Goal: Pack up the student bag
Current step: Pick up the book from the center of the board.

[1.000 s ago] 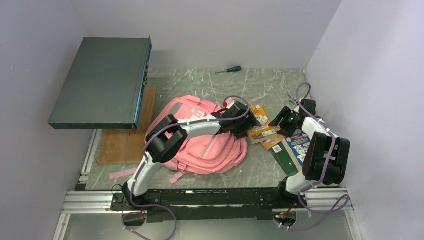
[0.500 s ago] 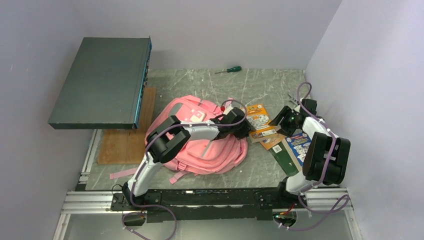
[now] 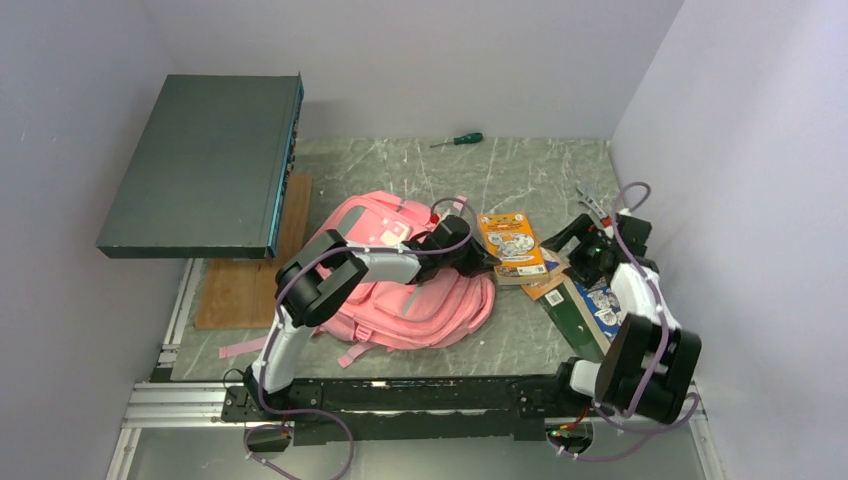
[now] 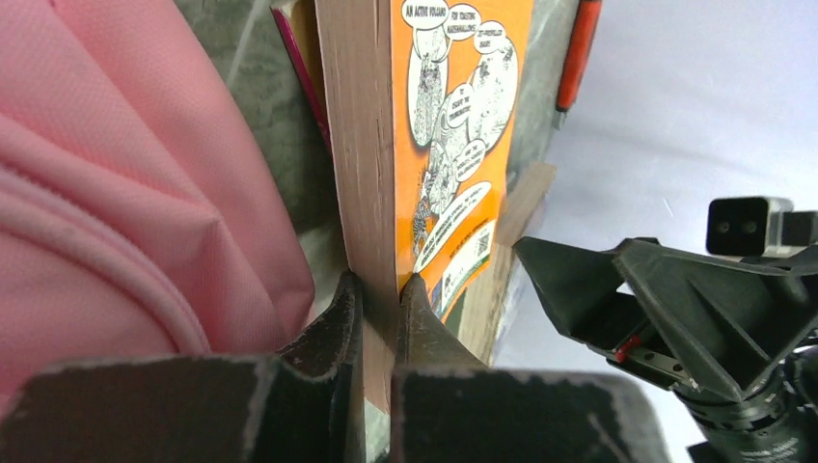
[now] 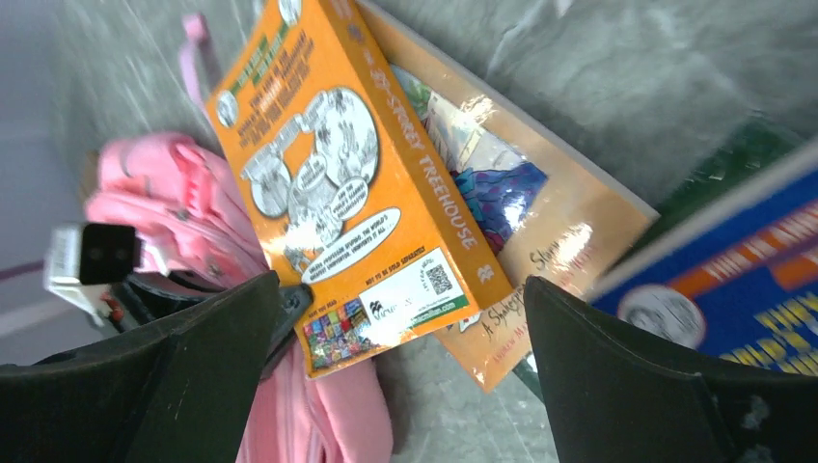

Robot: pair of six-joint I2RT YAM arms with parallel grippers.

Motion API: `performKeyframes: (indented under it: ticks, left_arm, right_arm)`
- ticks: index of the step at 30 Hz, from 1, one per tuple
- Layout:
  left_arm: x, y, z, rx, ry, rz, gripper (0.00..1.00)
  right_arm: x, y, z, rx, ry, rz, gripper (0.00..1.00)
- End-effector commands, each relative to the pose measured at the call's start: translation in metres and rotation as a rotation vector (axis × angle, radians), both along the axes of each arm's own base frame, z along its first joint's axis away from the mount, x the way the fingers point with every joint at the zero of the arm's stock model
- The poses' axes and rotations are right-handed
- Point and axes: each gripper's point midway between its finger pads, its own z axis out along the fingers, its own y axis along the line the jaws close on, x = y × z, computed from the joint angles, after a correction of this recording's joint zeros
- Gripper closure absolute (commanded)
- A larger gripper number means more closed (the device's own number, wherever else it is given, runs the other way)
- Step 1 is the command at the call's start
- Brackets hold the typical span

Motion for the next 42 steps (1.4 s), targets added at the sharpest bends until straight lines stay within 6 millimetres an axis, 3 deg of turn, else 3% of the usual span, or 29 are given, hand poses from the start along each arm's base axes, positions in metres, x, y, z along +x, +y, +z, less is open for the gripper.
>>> performKeyframes:
  ticks: [1,8,17,23,28,34,38,42]
  left_arm:
    - [-0.002,-0.004,0.064,-0.220,0.023,-0.055,1.00]
    - [0.001,-0.006,0.123,-0.450,0.017,-0.082,1.00]
    - [-0.009,-0.013,0.143,-0.543,0.027,-0.140,1.00]
    - [-0.027,-0.008,0.148,-0.494,-0.045,-0.195,1.00]
    - [-0.022,0.000,0.149,-0.466,-0.060,-0.193,1.00]
    - [-0.023,-0.006,0.146,-0.570,0.052,-0.163,1.00]
    - [-0.018,-0.008,0.155,-0.631,0.057,-0.109,1.00]
    - [-0.016,0.000,0.163,-0.602,0.017,-0.060,1.00]
  right_arm:
    - [-0.014,-0.012,0.024,0.070,-0.066,-0.121,0.00]
    - [-0.027,0.016,0.031,0.224,-0.069,-0.062,0.00]
    - [-0.012,0.039,0.041,0.448,-0.180,-0.032,0.04]
    - [0.017,0.043,0.064,0.523,-0.292,-0.024,0.43]
    - [0.016,0.061,0.067,0.488,-0.258,-0.001,0.30]
    - [0.003,0.053,0.067,0.327,-0.260,-0.066,0.28]
    - [-0.007,0.059,0.069,0.351,-0.324,-0.136,0.29]
    - [-0.003,0.050,0.080,0.355,-0.429,-0.220,0.30]
